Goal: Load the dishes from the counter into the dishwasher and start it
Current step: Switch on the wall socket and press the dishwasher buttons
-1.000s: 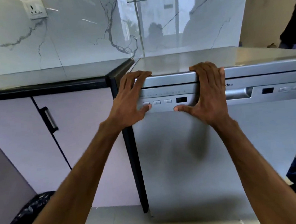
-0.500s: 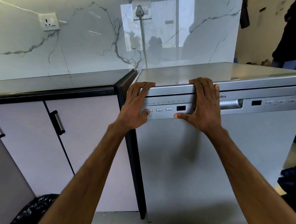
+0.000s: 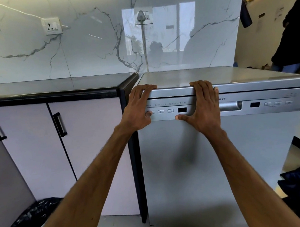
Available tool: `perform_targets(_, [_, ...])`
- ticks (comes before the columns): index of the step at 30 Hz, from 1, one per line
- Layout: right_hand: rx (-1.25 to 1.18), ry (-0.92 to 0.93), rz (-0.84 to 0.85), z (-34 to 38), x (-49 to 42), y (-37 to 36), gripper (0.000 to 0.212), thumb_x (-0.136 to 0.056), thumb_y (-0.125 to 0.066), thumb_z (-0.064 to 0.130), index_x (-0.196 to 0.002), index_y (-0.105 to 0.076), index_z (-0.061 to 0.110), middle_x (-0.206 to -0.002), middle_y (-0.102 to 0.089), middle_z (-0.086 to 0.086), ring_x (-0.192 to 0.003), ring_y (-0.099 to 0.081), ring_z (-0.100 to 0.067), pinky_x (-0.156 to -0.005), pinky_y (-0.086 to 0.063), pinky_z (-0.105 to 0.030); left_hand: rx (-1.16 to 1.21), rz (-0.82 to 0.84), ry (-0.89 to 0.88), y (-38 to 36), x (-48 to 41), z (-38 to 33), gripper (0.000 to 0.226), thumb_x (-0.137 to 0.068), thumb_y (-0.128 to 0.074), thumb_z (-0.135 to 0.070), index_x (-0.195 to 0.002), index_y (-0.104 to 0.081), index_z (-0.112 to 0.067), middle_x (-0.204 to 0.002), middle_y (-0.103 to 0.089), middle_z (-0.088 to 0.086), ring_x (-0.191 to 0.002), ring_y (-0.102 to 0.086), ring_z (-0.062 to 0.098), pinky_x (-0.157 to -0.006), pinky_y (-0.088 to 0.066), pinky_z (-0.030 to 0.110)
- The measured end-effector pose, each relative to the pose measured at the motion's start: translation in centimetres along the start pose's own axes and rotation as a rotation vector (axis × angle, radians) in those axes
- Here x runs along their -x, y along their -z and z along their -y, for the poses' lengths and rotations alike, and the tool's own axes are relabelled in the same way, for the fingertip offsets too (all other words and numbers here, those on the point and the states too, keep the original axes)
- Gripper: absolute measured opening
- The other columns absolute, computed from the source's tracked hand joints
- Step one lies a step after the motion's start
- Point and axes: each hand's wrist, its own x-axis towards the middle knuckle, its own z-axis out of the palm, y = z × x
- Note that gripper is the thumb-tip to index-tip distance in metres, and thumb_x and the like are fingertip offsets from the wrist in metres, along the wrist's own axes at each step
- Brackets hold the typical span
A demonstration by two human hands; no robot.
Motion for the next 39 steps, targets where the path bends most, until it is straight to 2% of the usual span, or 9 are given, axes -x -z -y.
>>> perform_targets(5, [-0.010, 0.000, 0.003, 0.1, 0.3, 0.1, 0.116, -0.055, -0.080, 0.073, -0.146, -0.034, 0.018, -0.149, -0.037, -0.003, -0.147, -0.027, -0.026, -0.125, -0.014, -0.052, 0.007, 0.041, -0.050, 0.5, 0.1, 0.2, 0.095, -0.069, -0.076, -0.032, -0.152, -0.031, -0.023, -0.148, -0.035, 0.002, -0.141, -0.029, 0.026, -0.108, -0.041, 0.051])
perform_targets(9, [-0.022, 0.026, 0.025, -0.5, 0.4, 0.0, 0.120, -0.056, -0.083, 0.069, -0.150, -0.030, 0.018, -0.153, -0.033, -0.003, -0.150, -0.022, -0.026, -0.125, -0.010, -0.052, -0.018, 0.027, -0.037, 0.1, 0.2, 0.1, 0.103, -0.065, -0.081, -0.036, -0.152, -0.029, -0.023, -0.149, -0.032, 0.001, -0.141, -0.026, 0.026, -0.102, -0.048, 0.051])
perform_targets(14, [-0.031, 0.093, 0.054, -1.8, 0.6, 0.6, 0.120, -0.059, -0.085, 0.062, -0.155, -0.026, 0.018, -0.158, -0.029, -0.003, -0.152, -0.017, -0.024, -0.126, -0.003, -0.043, -0.024, 0.030, -0.037, -0.2, 0.1, 0.4, 0.103, -0.066, -0.083, -0.037, -0.153, -0.028, -0.023, -0.152, -0.030, 0.001, -0.143, -0.023, 0.026, -0.102, -0.048, 0.052])
perform_targets(17, [-0.040, 0.104, 0.055, -1.8, 0.5, 0.9, 0.119, -0.060, -0.090, 0.053, -0.155, -0.028, 0.018, -0.159, -0.030, -0.003, -0.152, -0.018, -0.024, -0.126, -0.007, -0.047, -0.021, 0.027, -0.035, -0.3, 0.1, 0.5, 0.103, -0.066, -0.083, -0.036, -0.153, -0.028, -0.023, -0.152, -0.030, 0.001, -0.144, -0.023, 0.027, -0.102, -0.048, 0.053])
perform_targets(24, [-0.050, 0.099, 0.044, -1.5, 0.6, 1.0, 0.119, -0.058, -0.091, 0.049, -0.154, -0.030, 0.018, -0.157, -0.032, 0.000, -0.151, -0.019, -0.024, -0.126, -0.010, -0.048, -0.035, 0.023, -0.053, -0.3, 0.2, 0.5, 0.105, -0.066, -0.084, -0.036, -0.153, -0.026, -0.025, -0.152, -0.029, 0.002, -0.144, -0.022, 0.027, -0.112, -0.039, 0.050])
perform_targets(29, [-0.041, 0.092, 0.042, -1.4, 0.6, 0.9, 0.120, -0.056, -0.092, 0.048, -0.154, -0.029, 0.019, -0.156, -0.032, 0.000, -0.151, -0.019, -0.024, -0.126, -0.009, -0.047, -0.038, 0.033, -0.028, -0.4, 0.1, 0.6, 0.106, -0.067, -0.084, -0.037, -0.153, -0.024, -0.028, -0.153, -0.027, 0.001, -0.146, -0.020, 0.028, -0.106, -0.044, 0.051])
perform_targets(39, [-0.032, 0.070, 0.045, -1.1, 0.6, 0.8, 0.120, -0.057, -0.093, 0.048, -0.154, -0.029, 0.018, -0.156, -0.032, -0.002, -0.151, -0.019, -0.024, -0.126, -0.006, -0.044, -0.056, 0.039, -0.027, -0.4, 0.1, 0.6, 0.105, -0.066, -0.084, -0.037, -0.153, -0.025, -0.025, -0.153, -0.028, 0.002, -0.145, -0.021, 0.029, -0.105, -0.046, 0.055])
